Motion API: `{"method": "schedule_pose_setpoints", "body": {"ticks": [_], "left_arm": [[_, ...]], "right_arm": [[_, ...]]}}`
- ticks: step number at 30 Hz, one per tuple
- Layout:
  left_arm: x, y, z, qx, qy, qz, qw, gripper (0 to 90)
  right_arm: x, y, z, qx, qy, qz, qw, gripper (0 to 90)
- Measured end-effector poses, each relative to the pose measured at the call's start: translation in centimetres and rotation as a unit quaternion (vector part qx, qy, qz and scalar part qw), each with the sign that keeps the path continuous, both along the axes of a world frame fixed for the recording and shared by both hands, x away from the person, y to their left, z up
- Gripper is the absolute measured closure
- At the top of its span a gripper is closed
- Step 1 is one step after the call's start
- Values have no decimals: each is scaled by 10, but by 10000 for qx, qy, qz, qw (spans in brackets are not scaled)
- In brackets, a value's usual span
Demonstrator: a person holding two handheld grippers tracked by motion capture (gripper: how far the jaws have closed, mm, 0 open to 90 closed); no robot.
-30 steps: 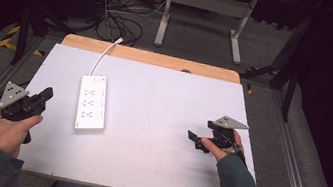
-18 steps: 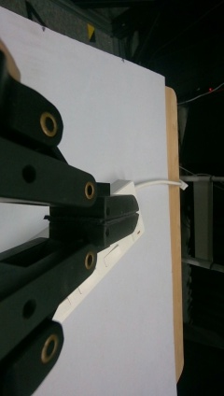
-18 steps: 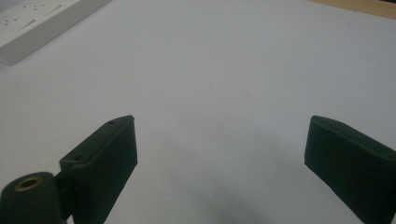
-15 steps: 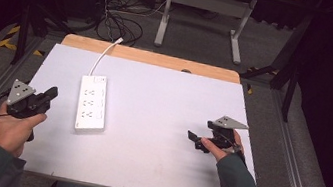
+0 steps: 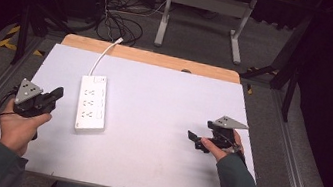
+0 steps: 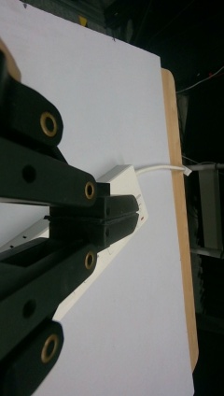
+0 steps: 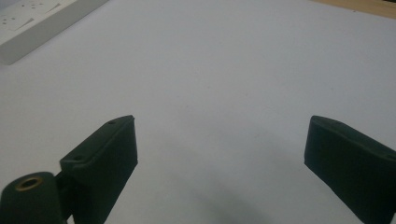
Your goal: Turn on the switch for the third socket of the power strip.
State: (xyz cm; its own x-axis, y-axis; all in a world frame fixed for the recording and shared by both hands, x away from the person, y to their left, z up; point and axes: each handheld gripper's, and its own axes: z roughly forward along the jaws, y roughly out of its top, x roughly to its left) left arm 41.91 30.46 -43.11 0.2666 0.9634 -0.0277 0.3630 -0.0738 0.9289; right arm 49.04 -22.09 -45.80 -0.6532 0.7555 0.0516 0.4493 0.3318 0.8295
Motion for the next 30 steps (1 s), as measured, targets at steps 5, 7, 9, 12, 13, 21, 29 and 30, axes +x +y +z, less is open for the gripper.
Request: {"method": "schedule_pose_setpoints", "body": {"ticks": [5,7,9,12,13,21,29,30], "left_arm": [[4,-6,0,71,33,-90,9999,899],[5,-8,0,98,39,-113,9999,899],[7,-10,0,146,69,-150,9998,899],[10,-14,-1,199,107,-213,9995,899],[10,-14,-1,199,107,-213,9995,899],[16,-24,-2,357,164,-407,9984,899],[21,-31,-4,491,239,-535,9971,900],[22,-32,-4,511,250,-557,9968,899]], "right_arm": [[0,0,0,-6,5,10,10000,103],[0,0,0,-7,0,15,10000,103],[0,0,0,-6,0,10,10000,103],[1,-1,0,-4,13,-2,10000,103],[1,-1,0,-4,13,-2,10000,103],[0,0,0,-14,3,-4,10000,104],[0,0,0,-9,18,10,10000,105],[0,0,0,-9,19,6,10000,104]]}}
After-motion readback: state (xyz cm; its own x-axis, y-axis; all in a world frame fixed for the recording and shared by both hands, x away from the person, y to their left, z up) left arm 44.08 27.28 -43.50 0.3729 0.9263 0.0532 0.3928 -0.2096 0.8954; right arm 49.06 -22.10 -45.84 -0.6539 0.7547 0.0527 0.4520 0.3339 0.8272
